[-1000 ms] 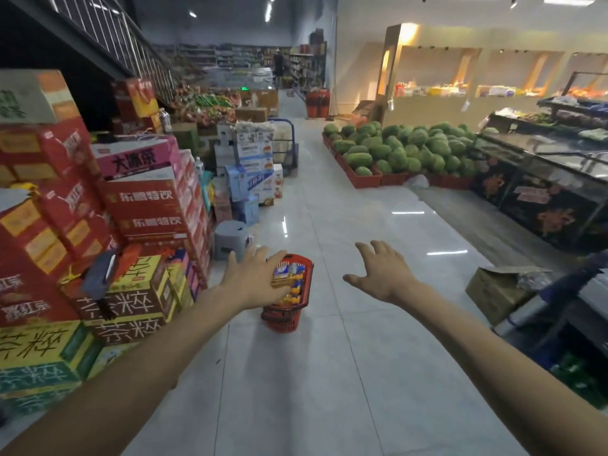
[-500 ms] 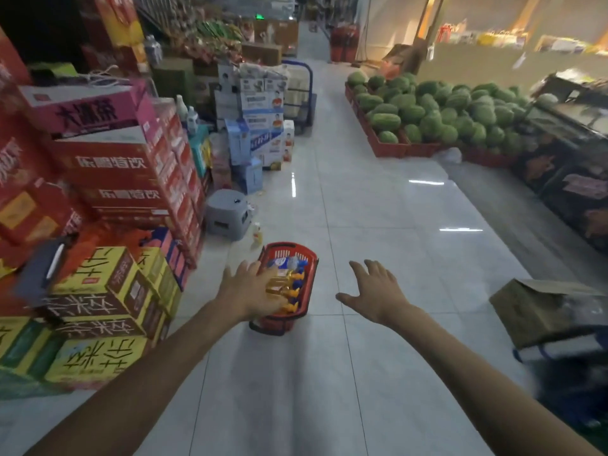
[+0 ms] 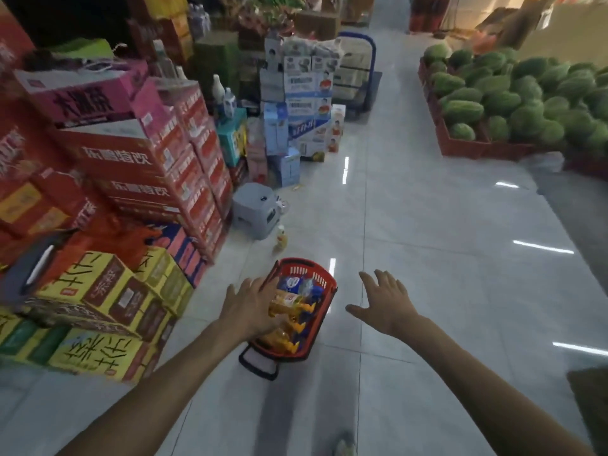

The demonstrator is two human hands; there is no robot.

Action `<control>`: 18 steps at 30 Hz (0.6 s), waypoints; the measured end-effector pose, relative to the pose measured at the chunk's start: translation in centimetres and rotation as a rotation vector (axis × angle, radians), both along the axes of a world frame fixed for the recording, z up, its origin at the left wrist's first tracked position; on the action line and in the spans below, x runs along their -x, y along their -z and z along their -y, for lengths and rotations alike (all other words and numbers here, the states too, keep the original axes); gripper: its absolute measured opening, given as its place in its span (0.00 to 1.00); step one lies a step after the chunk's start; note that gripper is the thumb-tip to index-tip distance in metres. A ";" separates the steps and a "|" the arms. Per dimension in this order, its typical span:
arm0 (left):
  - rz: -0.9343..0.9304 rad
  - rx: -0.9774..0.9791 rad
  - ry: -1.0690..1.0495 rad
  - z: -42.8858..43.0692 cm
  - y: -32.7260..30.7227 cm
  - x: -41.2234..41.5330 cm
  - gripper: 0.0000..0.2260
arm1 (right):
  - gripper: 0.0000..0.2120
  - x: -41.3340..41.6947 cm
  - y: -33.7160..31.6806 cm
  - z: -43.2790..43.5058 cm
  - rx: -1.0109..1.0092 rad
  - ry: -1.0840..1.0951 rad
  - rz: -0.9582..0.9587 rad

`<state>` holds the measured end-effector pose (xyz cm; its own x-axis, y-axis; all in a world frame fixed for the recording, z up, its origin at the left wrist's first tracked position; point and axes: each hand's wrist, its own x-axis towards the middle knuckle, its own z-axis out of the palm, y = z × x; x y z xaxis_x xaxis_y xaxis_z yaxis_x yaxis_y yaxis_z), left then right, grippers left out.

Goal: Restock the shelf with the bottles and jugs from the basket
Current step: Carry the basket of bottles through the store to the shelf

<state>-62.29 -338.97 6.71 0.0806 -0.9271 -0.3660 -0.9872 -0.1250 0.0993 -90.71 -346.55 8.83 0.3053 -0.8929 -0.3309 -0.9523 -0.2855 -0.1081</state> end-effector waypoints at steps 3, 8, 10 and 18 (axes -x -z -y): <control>-0.014 -0.007 -0.070 2.9 0.9 0.8 0.42 | 0.44 0.6 1.2 5.5 -0.009 -0.052 0.016; -0.037 -0.053 -0.237 7.1 3.6 -0.9 0.44 | 0.44 -1.4 3.5 13.2 -0.066 -0.195 -0.018; -0.052 -0.071 -0.312 8.7 5.6 -2.1 0.44 | 0.44 -2.9 4.9 16.6 -0.099 -0.263 -0.014; -0.181 -0.143 -0.666 11.6 12.4 -4.2 0.41 | 0.44 -8.4 8.2 27.6 -0.167 -0.524 -0.096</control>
<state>-58.11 -350.54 -5.66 0.5406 -0.6437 -0.5417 -0.6657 -0.7210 0.1924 -82.30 -374.16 0.63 0.6554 -0.5633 -0.5030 -0.6957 -0.7095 -0.1119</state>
